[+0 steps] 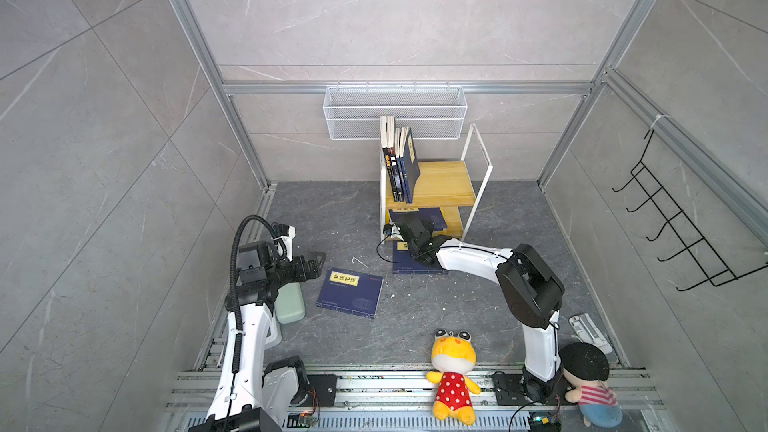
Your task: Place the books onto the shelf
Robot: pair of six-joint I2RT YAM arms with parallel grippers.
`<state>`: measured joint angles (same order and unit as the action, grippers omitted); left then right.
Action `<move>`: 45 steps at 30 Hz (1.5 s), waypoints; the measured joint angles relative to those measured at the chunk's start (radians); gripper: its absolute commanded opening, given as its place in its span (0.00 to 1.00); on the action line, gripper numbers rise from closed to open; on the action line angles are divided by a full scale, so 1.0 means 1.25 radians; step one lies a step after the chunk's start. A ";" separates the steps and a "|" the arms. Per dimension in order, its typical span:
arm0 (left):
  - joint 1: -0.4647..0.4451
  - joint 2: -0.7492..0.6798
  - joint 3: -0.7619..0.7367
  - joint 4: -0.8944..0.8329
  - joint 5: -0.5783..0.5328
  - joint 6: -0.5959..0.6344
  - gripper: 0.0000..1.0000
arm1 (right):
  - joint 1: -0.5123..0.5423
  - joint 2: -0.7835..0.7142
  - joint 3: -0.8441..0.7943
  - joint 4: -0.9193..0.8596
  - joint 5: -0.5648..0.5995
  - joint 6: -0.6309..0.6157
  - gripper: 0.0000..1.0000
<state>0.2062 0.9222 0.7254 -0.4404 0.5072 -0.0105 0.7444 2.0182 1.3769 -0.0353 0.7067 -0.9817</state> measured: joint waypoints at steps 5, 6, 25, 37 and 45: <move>0.000 0.000 0.000 0.000 0.000 0.000 1.00 | -0.002 -0.006 -0.009 -0.032 -0.064 0.018 0.53; 0.000 0.000 0.000 0.000 0.000 0.000 1.00 | -0.003 -0.013 -0.015 -0.040 -0.079 0.019 0.53; -0.003 0.011 0.000 -0.001 -0.005 0.016 1.00 | -0.065 -0.103 -0.025 -0.179 -0.366 0.021 0.56; -0.004 0.012 0.000 -0.001 -0.004 0.017 1.00 | -0.081 -0.040 0.049 -0.196 -0.391 0.060 0.51; -0.004 0.012 0.000 -0.001 -0.003 0.017 1.00 | -0.081 -0.028 0.072 -0.186 -0.389 0.095 0.45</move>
<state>0.2016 0.9375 0.7254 -0.4419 0.5034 0.0109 0.6430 1.9835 1.4666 -0.2680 0.2203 -0.8627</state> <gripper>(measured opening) 0.996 0.462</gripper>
